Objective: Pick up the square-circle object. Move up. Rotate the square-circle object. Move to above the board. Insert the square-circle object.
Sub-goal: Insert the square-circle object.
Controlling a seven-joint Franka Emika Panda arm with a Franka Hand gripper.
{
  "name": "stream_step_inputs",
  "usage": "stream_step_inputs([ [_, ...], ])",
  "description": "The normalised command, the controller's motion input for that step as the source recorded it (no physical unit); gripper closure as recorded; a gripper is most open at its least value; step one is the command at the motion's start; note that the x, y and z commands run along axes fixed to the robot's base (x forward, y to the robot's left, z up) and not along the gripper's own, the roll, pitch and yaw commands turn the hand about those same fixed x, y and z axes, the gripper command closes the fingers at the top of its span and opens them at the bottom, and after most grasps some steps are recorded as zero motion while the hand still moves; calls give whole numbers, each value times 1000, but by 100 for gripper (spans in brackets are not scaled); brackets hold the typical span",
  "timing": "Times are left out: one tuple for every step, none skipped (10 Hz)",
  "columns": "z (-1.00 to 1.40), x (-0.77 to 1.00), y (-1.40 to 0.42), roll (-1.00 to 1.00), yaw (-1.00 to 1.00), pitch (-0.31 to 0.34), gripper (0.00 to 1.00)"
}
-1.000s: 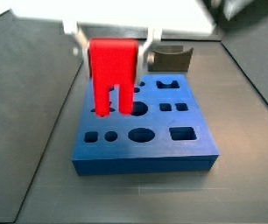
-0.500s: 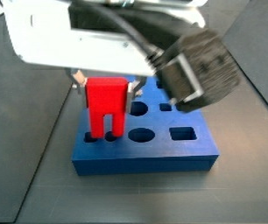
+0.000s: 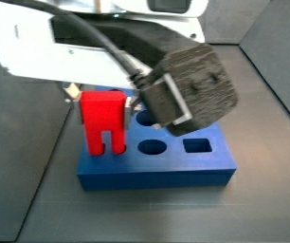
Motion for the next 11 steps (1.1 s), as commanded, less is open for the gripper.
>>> stream_step_inputs([
  [-234,-20,-77,-46,0,-127,100],
  [-437,9,0,-14,-29,-159,100],
  [-446,354,0,-27,-509,-179,100],
  [-291,206,31,-7,-394,-107,100],
  [-63,0,37,-20,-103,-31,100],
  [-31,-77,34,-19,-11,-36,100],
  [-257,-386,0,43,14,-170,100],
  [-486,-540,-14,159,160,-310,100],
  [-549,-500,-34,169,243,-337,100],
  [-537,-477,-14,147,300,-346,100],
  [-534,-414,-46,127,297,-353,100],
])
